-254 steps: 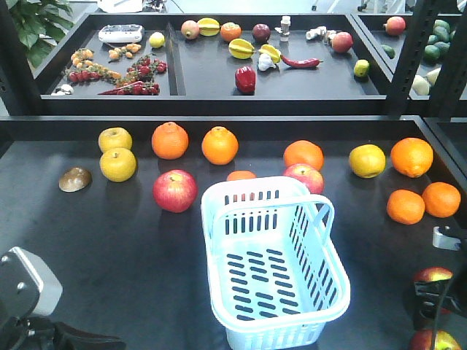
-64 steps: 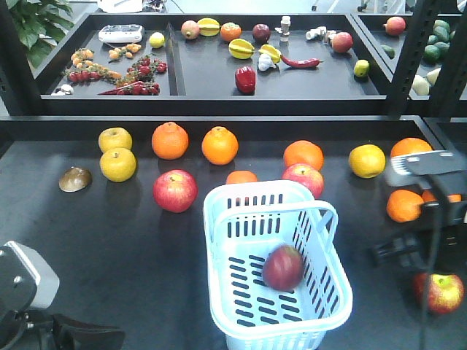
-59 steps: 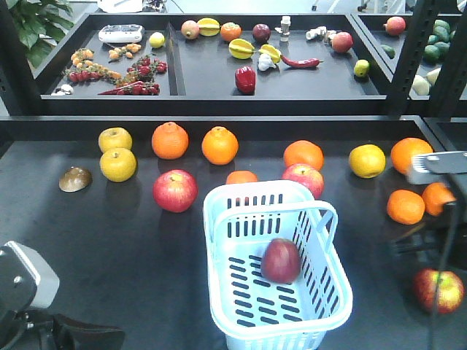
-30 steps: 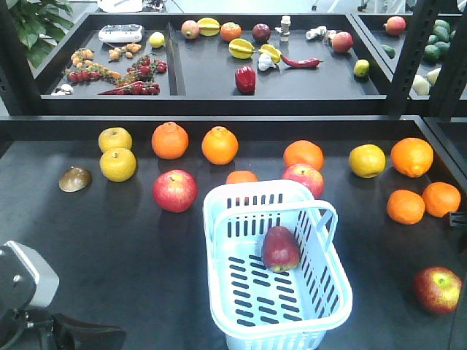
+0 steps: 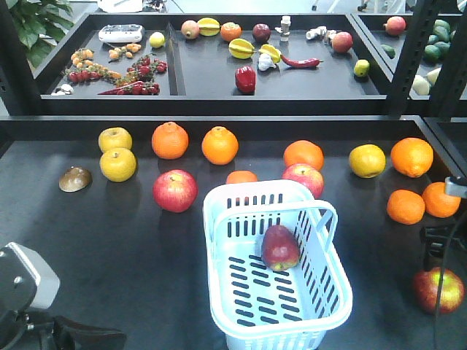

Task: Pick three apples into basket with both arms
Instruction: 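Move the right gripper back and grasp another red apple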

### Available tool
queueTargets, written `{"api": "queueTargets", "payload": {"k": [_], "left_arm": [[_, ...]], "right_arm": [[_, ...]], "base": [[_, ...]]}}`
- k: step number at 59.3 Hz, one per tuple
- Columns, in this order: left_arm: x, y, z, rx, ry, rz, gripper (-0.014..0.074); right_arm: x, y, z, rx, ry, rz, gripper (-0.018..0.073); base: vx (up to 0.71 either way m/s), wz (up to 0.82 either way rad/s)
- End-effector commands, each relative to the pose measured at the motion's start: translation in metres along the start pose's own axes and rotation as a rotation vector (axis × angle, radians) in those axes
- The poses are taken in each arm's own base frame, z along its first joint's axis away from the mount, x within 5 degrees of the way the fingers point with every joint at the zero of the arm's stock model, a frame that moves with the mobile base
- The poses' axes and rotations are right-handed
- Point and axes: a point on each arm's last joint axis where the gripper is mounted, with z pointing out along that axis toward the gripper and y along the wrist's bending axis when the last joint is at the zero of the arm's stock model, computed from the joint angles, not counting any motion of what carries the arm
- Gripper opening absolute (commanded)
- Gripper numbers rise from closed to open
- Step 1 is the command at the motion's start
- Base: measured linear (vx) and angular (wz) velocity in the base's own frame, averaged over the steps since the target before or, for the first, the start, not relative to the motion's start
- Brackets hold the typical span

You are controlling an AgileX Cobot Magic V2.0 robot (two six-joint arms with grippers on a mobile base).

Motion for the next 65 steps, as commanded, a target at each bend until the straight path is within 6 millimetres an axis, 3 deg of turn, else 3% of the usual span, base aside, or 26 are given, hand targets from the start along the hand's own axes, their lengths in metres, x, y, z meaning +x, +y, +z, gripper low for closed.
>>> {"api": "queueTargets", "payload": {"k": [1, 23, 35, 43, 54, 62, 65], "left_arm": [[-0.010, -0.002, -0.004, 0.000, -0.060, -0.022, -0.0006], [-0.010, -0.002, -0.004, 0.000, -0.060, -0.022, -0.0006], [-0.010, -0.002, -0.004, -0.001, -0.062, -0.022, -0.0006], [-0.011, -0.001, -0.004, -0.011, -0.075, -0.022, -0.0006], [-0.012, -0.001, -0.004, -0.014, -0.079, -0.022, -0.0006], [-0.011, -0.001, -0.004, -0.012, -0.076, -0.022, -0.0006], [-0.011, -0.001, -0.004, -0.012, -0.076, -0.022, -0.0006]], "right_arm": [[-0.008, -0.002, -0.008, 0.013, -0.058, -0.015, 0.0685], [-0.016, -0.002, 0.037, 0.005, 0.006, -0.037, 0.0662], [-0.017, 0.000, 0.041, -0.013, -0.005, -0.087, 0.0605], [-0.017, 0.002, 0.041, -0.041, -0.007, -0.093, 0.0483], [-0.014, 0.007, 0.032, -0.094, -0.002, -0.078, 0.0171], [-0.014, 0.014, -0.007, -0.159, -0.115, -0.085, -0.0016], [-0.011, 0.017, -0.024, -0.188, -0.151, -0.090, -0.0013]], "base": [[0.00, 0.00], [0.00, 0.00], [0.00, 0.00], [0.00, 0.00], [0.00, 0.00], [0.00, 0.00], [0.00, 0.00]]}}
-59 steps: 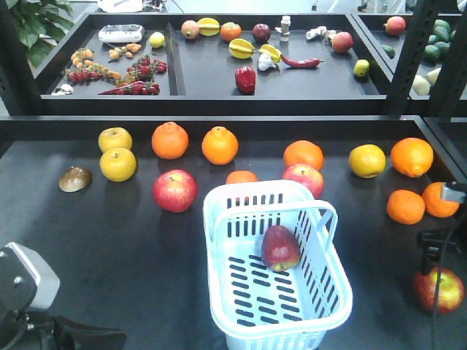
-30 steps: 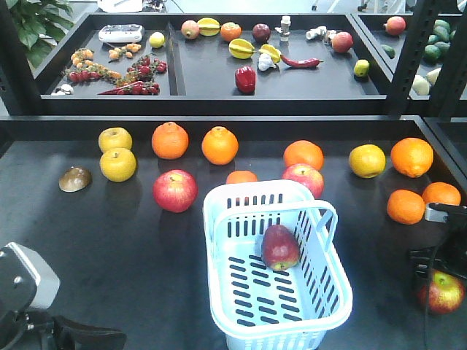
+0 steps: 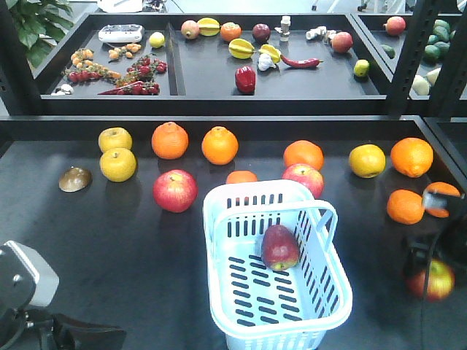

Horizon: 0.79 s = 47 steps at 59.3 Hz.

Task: Pick three apples into basket with both arms
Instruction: 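Move the right gripper back and grasp another red apple, then drop the second apple into the basket with the right gripper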

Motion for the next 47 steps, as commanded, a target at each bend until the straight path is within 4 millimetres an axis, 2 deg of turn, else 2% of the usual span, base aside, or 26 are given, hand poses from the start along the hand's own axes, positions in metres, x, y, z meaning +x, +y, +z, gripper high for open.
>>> {"api": "queueTargets", "payload": {"k": [1, 9, 18, 22, 28, 33, 41, 47], "left_arm": [[-0.011, -0.001, -0.004, -0.006, -0.068, -0.022, -0.0006], [-0.011, -0.001, -0.004, -0.008, -0.070, -0.022, -0.0006], [-0.011, -0.001, -0.004, -0.011, -0.074, -0.022, -0.0006], [-0.012, -0.001, -0.004, -0.015, -0.078, -0.023, -0.0006], [-0.012, 0.000, -0.004, -0.021, -0.086, -0.023, -0.0006], [-0.014, 0.001, -0.004, -0.036, -0.105, -0.023, -0.0006], [-0.017, 0.004, -0.005, -0.065, -0.141, -0.024, -0.0006], [-0.018, 0.005, -0.005, -0.073, -0.152, -0.024, -0.0006]], "right_arm": [[0.000, 0.014, -0.059, -0.055, -0.160, -0.032, -0.0012], [0.020, 0.029, -0.109, -0.105, -0.263, -0.069, -0.0004], [0.055, 0.046, -0.140, -0.179, -0.386, -0.057, 0.0003], [0.074, 0.054, -0.145, -0.225, -0.416, -0.074, 0.0009], [0.107, 0.075, -0.154, -0.302, -0.495, -0.162, 0.0012], [0.125, 0.094, -0.156, -0.380, -0.530, -0.210, 0.0013], [0.140, 0.119, -0.151, -0.476, -0.536, -0.259, 0.0020], [0.137, 0.132, -0.147, -0.465, -0.582, -0.294, 0.0040]], "base": [[0.00, 0.00], [0.00, 0.00], [0.00, 0.00], [0.00, 0.00], [0.00, 0.00], [0.00, 0.00], [0.00, 0.00], [0.00, 0.00]]}}
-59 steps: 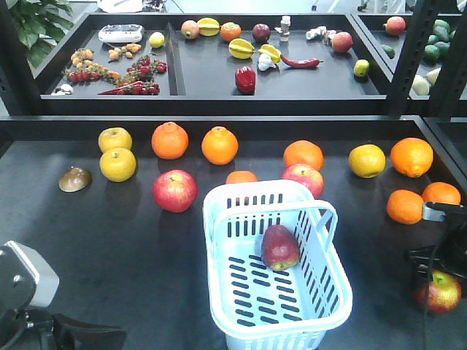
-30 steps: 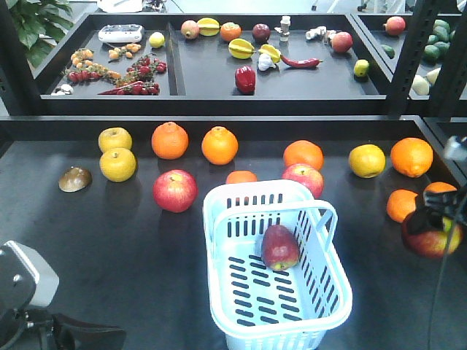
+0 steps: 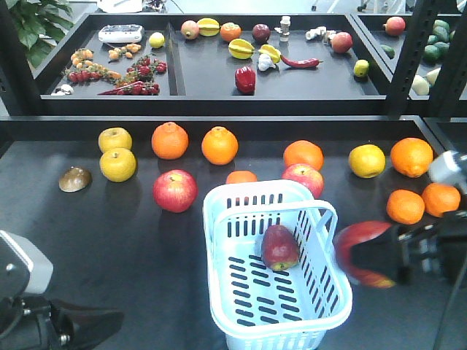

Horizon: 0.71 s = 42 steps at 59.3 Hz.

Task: Pick three apples into basket with both arms
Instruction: 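Drop the second apple into the basket with the right gripper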

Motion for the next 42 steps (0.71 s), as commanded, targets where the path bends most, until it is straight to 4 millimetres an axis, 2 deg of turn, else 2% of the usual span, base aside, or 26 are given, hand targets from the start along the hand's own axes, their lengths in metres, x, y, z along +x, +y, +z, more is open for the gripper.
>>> {"api": "queueTargets", "payload": {"k": [1, 6, 13, 22, 30, 36, 42], "left_arm": [[-0.012, 0.000, -0.004, -0.020, -0.080, -0.023, -0.0006], [-0.012, 0.000, -0.004, -0.016, -0.075, -0.023, -0.0006], [-0.010, -0.001, -0.004, -0.004, -0.061, -0.022, -0.0006], [-0.009, -0.003, -0.004, 0.010, -0.043, -0.022, -0.0006], [-0.008, -0.004, -0.004, 0.021, -0.030, -0.022, -0.0006], [-0.008, -0.004, -0.004, 0.021, -0.029, -0.022, -0.0006], [-0.008, -0.004, -0.004, 0.020, -0.030, -0.022, -0.0006]], "right_arm": [[-0.013, 0.013, 0.004, -0.011, -0.118, -0.034, 0.0046], [-0.015, 0.021, 0.017, -0.031, -0.107, -0.085, 0.0089], [-0.016, 0.026, 0.037, -0.037, -0.071, -0.159, 0.0200], [-0.022, 0.020, 0.060, 0.011, -0.078, -0.153, 0.0463], [-0.023, 0.018, 0.064, 0.029, -0.083, -0.161, 0.0646], [-0.023, 0.019, 0.064, 0.029, -0.084, -0.180, 0.0698], [-0.022, 0.019, 0.064, 0.025, -0.077, -0.180, 0.0694]], "base": [[0.00, 0.00], [0.00, 0.00], [0.00, 0.00], [0.00, 0.00], [0.00, 0.00], [0.00, 0.00], [0.00, 0.00]]}}
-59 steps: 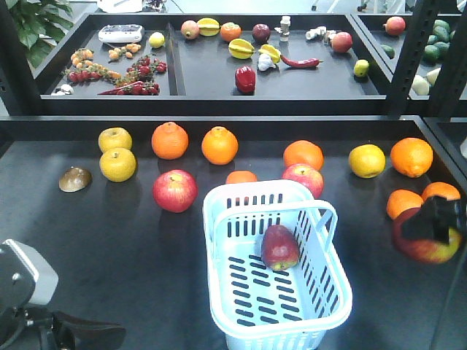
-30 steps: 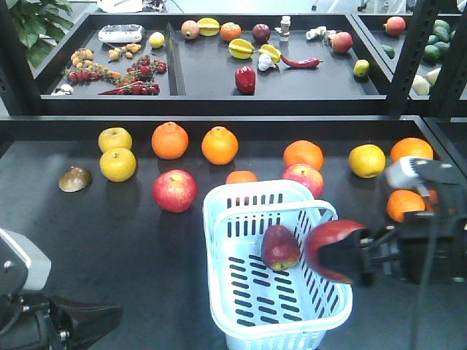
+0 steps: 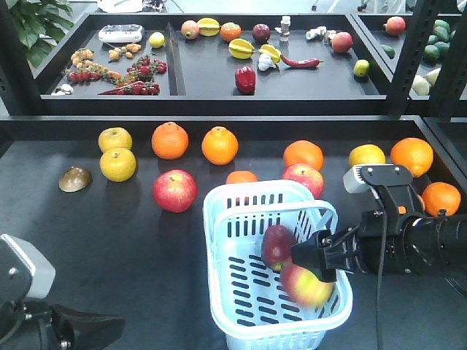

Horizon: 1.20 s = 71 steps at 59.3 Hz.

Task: Pick three apples into basket with both arms
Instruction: 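Drop the second apple into the basket with the right gripper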

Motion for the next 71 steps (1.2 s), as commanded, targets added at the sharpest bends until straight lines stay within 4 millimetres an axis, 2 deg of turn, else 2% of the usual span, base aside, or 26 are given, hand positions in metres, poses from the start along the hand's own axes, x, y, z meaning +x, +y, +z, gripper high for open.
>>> {"api": "queueTargets", "payload": {"k": [1, 9, 14, 19, 27, 28, 35, 44, 49, 57, 62, 67, 71], "left_arm": [[-0.010, -0.002, -0.004, -0.002, -0.060, -0.021, -0.0006], [-0.010, -0.002, -0.004, -0.002, -0.060, -0.021, -0.0006], [-0.010, -0.002, -0.004, -0.002, -0.060, -0.021, -0.0006], [-0.010, -0.002, -0.004, 0.000, -0.057, -0.021, -0.0006], [-0.010, -0.002, -0.004, 0.000, -0.056, -0.021, -0.0006], [-0.010, -0.002, -0.004, 0.000, -0.056, -0.021, -0.0006], [-0.010, -0.002, -0.004, 0.000, -0.056, -0.021, -0.0006], [-0.010, -0.002, -0.004, -0.001, -0.057, -0.021, -0.0006], [-0.010, -0.002, -0.004, -0.001, -0.057, -0.021, -0.0006], [-0.010, -0.002, -0.004, -0.001, -0.058, -0.021, -0.0006], [-0.010, -0.002, -0.004, -0.001, -0.057, -0.021, -0.0006], [-0.010, -0.002, -0.004, 0.001, -0.056, -0.021, -0.0006], [-0.010, -0.002, -0.004, 0.000, -0.057, -0.021, -0.0006]], "right_arm": [[-0.012, 0.005, -0.009, -0.005, -0.068, -0.014, 0.0691], [-0.009, 0.007, -0.009, -0.030, -0.035, -0.022, 0.0621], [-0.005, 0.009, -0.011, -0.048, 0.002, -0.041, 0.0517], [-0.001, 0.011, -0.017, -0.045, 0.033, -0.074, 0.0356], [0.004, 0.010, -0.038, 0.045, 0.044, -0.115, -0.0006], [0.004, 0.010, -0.040, 0.059, 0.044, -0.115, -0.0017], [0.010, -0.005, -0.062, 0.226, 0.050, -0.038, -0.0010], [0.023, -0.049, -0.090, 0.561, 0.129, 0.071, -0.0008], [0.031, -0.073, -0.103, 0.692, 0.167, 0.152, -0.0006], [0.039, -0.101, -0.109, 0.754, 0.167, 0.343, 0.0001], [0.048, -0.122, -0.110, 0.762, 0.192, 0.460, 0.0036], [0.057, -0.139, -0.104, 0.738, 0.240, 0.547, 0.0106], [0.064, -0.151, -0.098, 0.715, 0.283, 0.595, 0.0206]], "base": [[0.00, 0.00], [0.00, 0.00], [0.00, 0.00], [0.00, 0.00], [0.00, 0.00], [0.00, 0.00], [0.00, 0.00], [0.00, 0.00], [0.00, 0.00], [0.00, 0.00], [0.00, 0.00], [0.00, 0.00], [0.00, 0.00]]}}
